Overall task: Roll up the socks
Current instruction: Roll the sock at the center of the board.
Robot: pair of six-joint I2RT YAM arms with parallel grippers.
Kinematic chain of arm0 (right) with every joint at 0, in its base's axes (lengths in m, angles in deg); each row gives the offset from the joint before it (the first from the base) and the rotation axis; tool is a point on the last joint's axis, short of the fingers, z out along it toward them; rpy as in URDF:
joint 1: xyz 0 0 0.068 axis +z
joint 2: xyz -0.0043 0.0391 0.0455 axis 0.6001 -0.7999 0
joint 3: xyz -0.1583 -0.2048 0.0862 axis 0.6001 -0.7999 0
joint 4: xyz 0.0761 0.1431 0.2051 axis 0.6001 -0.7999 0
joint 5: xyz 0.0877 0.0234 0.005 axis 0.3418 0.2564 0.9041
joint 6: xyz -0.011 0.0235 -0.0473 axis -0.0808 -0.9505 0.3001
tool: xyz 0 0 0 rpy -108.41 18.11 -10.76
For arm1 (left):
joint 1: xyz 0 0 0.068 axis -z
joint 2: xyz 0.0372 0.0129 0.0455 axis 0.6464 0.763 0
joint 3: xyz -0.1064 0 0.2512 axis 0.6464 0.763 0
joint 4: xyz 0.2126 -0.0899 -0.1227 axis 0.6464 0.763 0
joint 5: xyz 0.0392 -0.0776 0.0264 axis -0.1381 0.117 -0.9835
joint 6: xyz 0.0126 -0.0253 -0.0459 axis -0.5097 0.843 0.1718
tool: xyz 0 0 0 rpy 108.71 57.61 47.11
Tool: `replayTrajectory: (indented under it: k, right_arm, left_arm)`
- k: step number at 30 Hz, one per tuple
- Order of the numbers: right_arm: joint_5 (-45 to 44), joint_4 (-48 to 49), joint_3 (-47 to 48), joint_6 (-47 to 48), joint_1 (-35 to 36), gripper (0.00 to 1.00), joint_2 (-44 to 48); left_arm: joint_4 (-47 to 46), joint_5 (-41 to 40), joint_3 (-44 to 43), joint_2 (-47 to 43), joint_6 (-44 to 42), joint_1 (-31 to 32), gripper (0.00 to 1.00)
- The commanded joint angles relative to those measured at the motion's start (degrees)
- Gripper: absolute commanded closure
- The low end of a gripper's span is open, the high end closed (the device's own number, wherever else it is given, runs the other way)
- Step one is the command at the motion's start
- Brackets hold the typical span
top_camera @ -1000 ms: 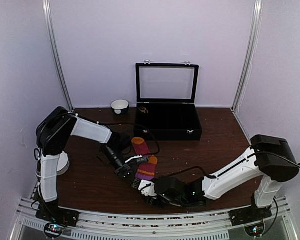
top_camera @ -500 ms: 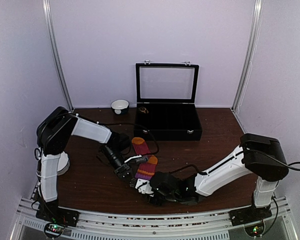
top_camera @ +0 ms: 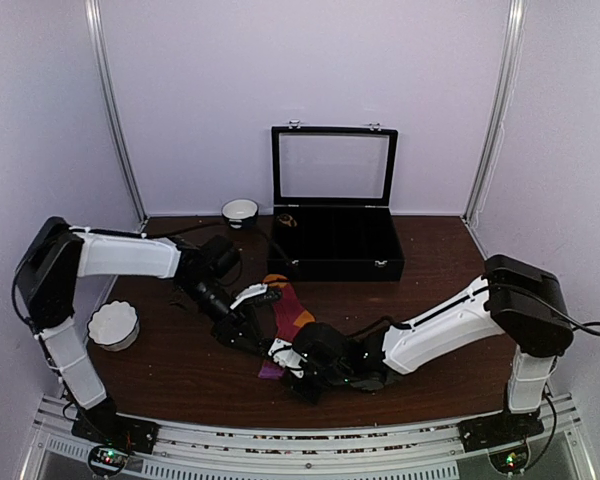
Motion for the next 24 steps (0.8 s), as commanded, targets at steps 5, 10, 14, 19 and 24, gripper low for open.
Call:
replayTrajectory:
  k: [5, 10, 14, 19, 24]
  right_arm:
    - [13.7, -5.7, -0.1, -15.6, -3.9, 1.0, -1.2]
    - [21.5, -5.8, 1.3, -23.6, -6.2, 1.0, -2.3]
    - [24.7, -4.8, 1.5, -27.0, -6.9, 1.0, -2.6]
    - [28.1, -0.9, -0.2, -32.2, -8.7, 1.0, -3.2]
    - [30.8, -0.5, -1.4, -35.7, -10.4, 1.0, -4.1]
  left_arm:
    - [-19.1, -15.2, 10.9, -16.4, 1.0, -0.5, 0.43]
    - [-15.6, -11.2, 12.5, -16.2, -5.5, 0.2, 0.53]
    - [-15.3, -12.0, 13.4, -17.0, -7.7, 2.5, 0.56]
    - [-15.2, -14.2, 14.8, -17.6, -10.8, 7.4, 0.59]
    - [-16.0, -20.7, 16.1, -16.3, -14.1, 15.4, 0.6]
